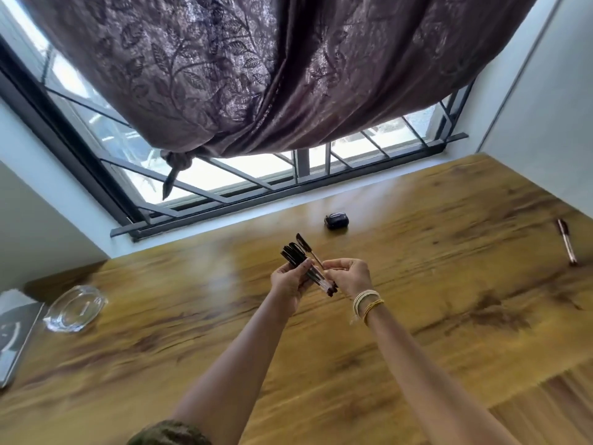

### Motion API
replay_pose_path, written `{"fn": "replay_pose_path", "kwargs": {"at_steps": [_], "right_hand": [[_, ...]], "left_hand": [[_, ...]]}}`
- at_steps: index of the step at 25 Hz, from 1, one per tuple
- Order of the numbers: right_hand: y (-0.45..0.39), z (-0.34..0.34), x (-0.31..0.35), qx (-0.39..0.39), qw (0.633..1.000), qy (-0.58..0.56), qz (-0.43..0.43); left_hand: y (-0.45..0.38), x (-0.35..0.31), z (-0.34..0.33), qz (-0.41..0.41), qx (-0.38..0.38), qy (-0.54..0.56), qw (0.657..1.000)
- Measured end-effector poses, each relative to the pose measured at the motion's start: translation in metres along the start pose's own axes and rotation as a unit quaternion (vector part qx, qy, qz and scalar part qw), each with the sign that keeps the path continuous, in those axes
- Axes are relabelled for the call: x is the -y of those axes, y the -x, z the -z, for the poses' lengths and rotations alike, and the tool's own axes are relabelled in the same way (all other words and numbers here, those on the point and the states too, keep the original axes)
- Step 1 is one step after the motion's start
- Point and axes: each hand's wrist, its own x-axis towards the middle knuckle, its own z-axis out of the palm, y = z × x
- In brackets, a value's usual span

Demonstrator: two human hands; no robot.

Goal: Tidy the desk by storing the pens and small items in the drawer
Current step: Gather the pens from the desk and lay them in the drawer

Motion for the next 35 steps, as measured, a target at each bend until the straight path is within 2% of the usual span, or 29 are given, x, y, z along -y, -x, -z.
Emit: {"fn": "replay_pose_path", "kwargs": {"at_steps": [6,12,18,27,30,35], "right_hand": [[0.045,-0.02,-0.01,0.034,0.996,0.069,0.05],[0.075,-0.019,-0.014,0.011,0.986,0.145,0.078],[0.074,0.01,-0.02,0.016,0.969,0.212,0.122],[0.039,0.094,-0.031,0.005,0.955,0.273,0.118],[0.007,0.137,-0.036,-0.047,0.951,0.29,0.092],[-0.063,0.224,-0.052,-0.213,0.918,0.328,0.067]], "left_hand": [[0.031,0.0,0.038,-0.014,0.022,0.014,1.0],[0.046,0.012,0.049,-0.027,0.043,-0.021,0.998],[0.044,0.024,0.019,0.02,0.048,-0.054,0.997],[0.031,0.067,-0.071,0.061,0.032,-0.104,0.992],[0.025,0.08,-0.107,0.066,0.049,-0.12,0.989],[0.01,0.105,-0.17,0.053,0.063,-0.17,0.982]]}}
